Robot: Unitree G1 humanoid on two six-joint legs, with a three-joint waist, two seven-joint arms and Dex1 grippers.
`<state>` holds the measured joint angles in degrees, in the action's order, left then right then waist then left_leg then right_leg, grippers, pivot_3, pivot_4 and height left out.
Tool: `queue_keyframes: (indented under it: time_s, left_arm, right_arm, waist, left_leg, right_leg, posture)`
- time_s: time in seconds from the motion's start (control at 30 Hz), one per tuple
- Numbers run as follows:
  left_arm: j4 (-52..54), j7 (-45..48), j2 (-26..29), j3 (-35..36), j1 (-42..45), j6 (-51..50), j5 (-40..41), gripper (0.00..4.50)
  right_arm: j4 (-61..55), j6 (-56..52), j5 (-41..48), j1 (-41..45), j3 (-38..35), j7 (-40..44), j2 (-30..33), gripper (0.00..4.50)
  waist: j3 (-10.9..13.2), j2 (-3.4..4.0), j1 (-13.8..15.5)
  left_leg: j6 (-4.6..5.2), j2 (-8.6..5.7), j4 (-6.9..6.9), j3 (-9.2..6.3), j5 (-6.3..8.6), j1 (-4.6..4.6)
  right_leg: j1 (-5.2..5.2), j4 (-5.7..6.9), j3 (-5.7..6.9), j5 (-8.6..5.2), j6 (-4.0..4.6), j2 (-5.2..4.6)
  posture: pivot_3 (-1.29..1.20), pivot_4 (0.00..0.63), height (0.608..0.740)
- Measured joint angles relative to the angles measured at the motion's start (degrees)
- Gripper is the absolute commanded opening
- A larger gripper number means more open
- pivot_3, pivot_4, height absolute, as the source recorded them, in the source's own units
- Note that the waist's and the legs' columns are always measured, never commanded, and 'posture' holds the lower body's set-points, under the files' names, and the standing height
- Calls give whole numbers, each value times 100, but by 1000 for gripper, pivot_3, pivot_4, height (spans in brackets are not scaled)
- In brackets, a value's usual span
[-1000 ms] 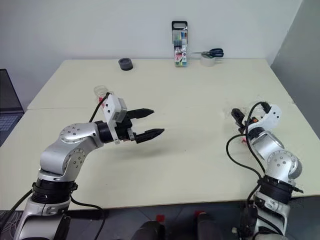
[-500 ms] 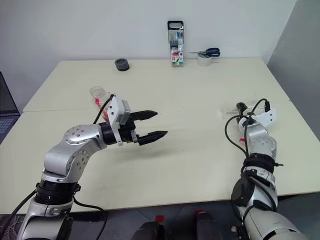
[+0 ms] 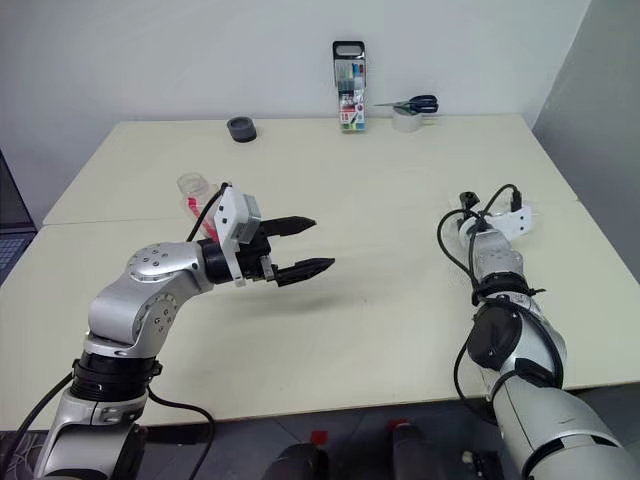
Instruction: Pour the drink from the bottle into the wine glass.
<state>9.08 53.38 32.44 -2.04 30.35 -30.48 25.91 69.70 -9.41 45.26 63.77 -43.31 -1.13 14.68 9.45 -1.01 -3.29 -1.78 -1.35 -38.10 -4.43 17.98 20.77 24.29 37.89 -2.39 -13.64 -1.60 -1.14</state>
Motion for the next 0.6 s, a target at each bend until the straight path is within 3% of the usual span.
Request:
queue_keyframes:
  time_s: [0.13,0.4,0.47,0.6]
  left_arm:
    - [0,30,15,0,0,0,-2,4500]
    - [2,86,18,0,-1,-3,-25,4500]
    - [7,86,18,0,-2,-8,-27,4500]
    - [8,83,20,0,-10,-23,-27,4500]
  right_arm:
    - [131,138,-20,19,-47,-2,1,3587]
    - [272,223,-127,37,-48,-13,-8,639]
    - [260,233,-199,92,33,37,-18,256]
    - [249,390,-875,108,694,222,-31,189]
  waist:
    - [0,0,1]
    - [1,1,3]
    - [1,1,8]
    - [1,1,24]
  left_leg:
    - [0,-1,0,-2,0,1]
    - [-1,0,1,-3,0,1]
    - [-1,-2,0,-4,0,1]
    - [-2,-5,-2,-9,-1,1]
  right_leg:
    - [0,0,0,0,0,-1]
    - [-1,-2,0,0,0,-1]
    - [-2,-1,0,0,0,-2]
    - [-4,-3,1,0,0,-4]
  posture:
    - [0,150,740]
    - [0,150,740]
    - [0,150,740]
    - [0,150,740]
